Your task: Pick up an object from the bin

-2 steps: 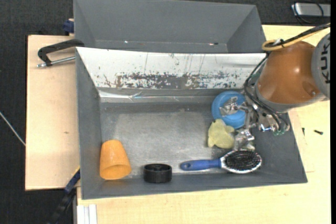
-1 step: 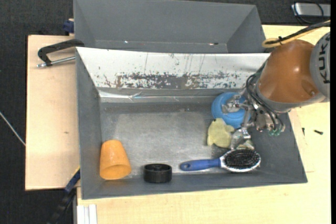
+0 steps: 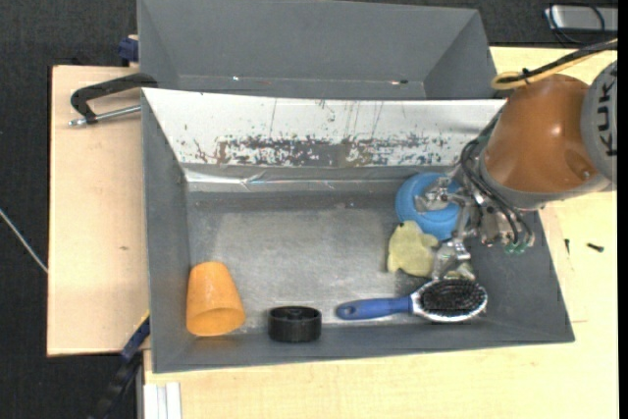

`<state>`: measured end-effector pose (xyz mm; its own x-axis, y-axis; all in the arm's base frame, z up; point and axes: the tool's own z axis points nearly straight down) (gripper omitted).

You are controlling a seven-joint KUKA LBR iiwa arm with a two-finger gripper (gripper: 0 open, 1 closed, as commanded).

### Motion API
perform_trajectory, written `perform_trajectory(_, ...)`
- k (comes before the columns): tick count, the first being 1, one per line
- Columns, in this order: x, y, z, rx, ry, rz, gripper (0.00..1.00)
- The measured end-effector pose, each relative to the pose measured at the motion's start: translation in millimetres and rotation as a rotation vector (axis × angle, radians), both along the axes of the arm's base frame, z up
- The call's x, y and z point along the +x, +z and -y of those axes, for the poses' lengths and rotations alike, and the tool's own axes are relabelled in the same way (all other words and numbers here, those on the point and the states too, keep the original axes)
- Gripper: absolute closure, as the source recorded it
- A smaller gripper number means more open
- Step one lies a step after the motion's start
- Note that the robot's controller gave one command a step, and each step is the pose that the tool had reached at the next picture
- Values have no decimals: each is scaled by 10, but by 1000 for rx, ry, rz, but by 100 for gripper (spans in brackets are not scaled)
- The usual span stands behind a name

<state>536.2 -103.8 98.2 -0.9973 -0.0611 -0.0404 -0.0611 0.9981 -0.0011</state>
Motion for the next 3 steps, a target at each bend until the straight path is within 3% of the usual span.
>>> perform_trajectory(1,9,-4,6,-4,78,4,0)
perform_trajectory(2,-74,-94,10,-1,78,-26,100)
perform_trajectory(3,-295,720,87,-6,110,-28,100)
